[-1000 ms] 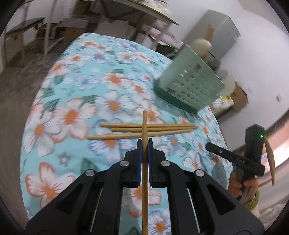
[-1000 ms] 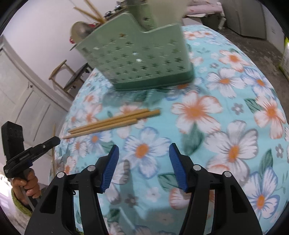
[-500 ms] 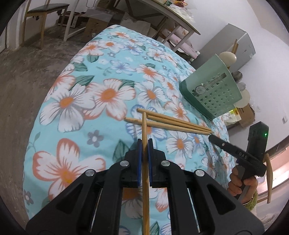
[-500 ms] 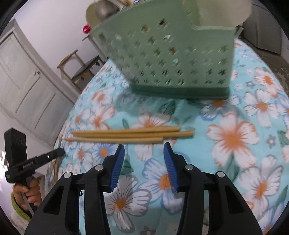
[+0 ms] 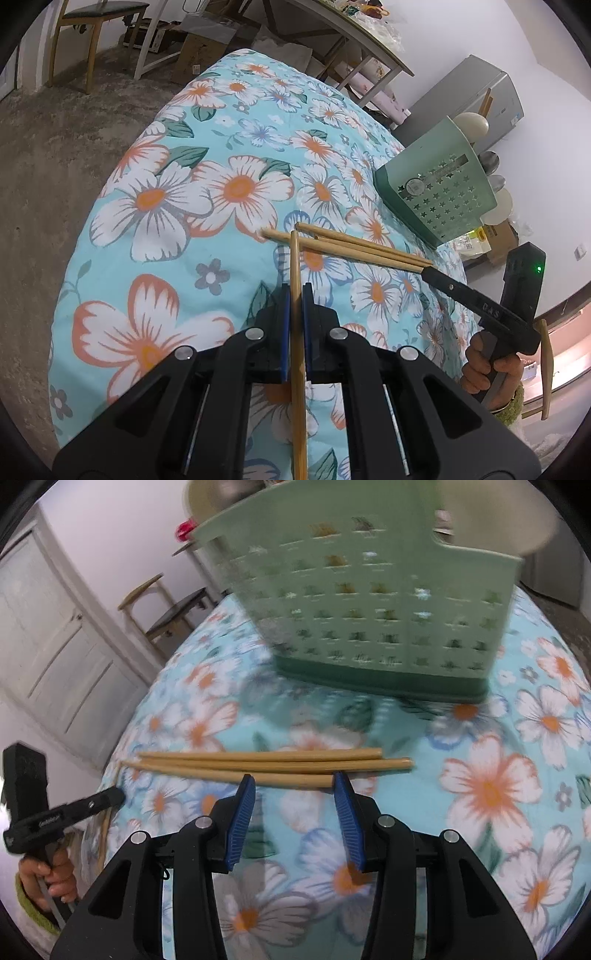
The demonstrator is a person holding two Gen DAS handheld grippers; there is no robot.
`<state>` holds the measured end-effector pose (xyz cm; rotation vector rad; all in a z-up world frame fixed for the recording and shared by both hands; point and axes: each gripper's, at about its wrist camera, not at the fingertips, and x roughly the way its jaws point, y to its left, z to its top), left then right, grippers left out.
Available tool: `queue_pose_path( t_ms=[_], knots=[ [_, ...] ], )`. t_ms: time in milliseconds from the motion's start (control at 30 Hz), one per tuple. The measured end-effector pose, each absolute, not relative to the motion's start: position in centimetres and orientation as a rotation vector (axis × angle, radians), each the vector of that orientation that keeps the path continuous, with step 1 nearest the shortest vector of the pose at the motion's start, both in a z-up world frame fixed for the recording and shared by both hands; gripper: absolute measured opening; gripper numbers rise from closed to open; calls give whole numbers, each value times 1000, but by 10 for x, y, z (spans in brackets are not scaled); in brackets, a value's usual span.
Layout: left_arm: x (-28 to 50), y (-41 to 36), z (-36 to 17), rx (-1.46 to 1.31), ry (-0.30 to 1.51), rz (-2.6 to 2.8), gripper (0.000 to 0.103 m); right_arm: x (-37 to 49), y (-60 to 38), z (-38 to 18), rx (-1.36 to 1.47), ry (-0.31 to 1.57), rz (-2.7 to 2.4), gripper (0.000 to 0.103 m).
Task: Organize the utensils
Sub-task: 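Grasp a chopstick with the right tool while the left tool holds its chopstick upright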
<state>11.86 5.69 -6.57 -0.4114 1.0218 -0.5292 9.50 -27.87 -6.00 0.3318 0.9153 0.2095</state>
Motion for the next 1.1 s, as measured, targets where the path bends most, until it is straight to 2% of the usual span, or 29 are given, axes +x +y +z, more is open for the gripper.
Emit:
queue_pose_path(
  t_ms=[400,567,733,767,867,1100],
  knots=[
    [120,58,-65,-419,1018,-516,5,43,-239,-52,242,972,481,44],
    [117,69,-62,-435,988,-458,5,55,-234,-35,173,910,428,44],
    [115,85,-60,-458,963,-383,5,68,-197,-35,-15,886,487,44],
    [115,88,-60,-466,964,-376,5,69,-190,-38,-62,887,495,41],
    [115,91,-63,-480,968,-359,5,70,-174,-50,-163,925,498,14],
    [118,84,-59,-483,958,-374,5,32,-193,-48,-210,954,509,7]
  ],
)
